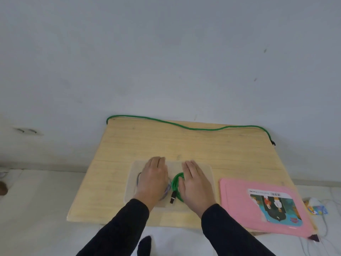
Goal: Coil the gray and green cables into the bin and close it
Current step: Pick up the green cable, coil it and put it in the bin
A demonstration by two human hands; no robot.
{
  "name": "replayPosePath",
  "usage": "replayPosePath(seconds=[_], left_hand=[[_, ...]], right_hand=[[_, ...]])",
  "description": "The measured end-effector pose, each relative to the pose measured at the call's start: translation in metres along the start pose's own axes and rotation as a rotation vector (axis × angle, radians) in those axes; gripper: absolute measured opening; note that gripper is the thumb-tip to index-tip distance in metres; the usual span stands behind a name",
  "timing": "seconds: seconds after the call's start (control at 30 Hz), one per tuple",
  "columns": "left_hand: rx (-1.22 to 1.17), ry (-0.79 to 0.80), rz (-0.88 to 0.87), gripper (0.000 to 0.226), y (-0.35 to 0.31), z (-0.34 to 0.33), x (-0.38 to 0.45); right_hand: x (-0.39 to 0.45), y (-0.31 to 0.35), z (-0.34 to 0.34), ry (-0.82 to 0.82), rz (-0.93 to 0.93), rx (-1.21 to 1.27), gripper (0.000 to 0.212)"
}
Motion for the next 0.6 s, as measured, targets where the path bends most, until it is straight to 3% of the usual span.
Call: replayPosePath(seconds=[0.3, 0.6], left_hand=[[0.042, -0.091, 0.158, 0.022, 0.114, 0.039, 0.099], [-0.167, -0.004, 0.336, 0.034, 0.249, -0.004, 0.186]], right_hand=[[0.129, 0.022, -0.002, 0.023, 0.206, -0.037, 0.052], [0.280, 0.061, -0.078, -0.011, 0.239, -0.050, 0.045]])
Point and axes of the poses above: each hand's wrist, its own x-axis towards the middle knuckle, its own z-axis out of the back of the hand, y = z × x, the point moved 1 cm from there along x, towards the middle knuckle, and after that the axes turned 15 degrees about z, right-handed, at the moved point
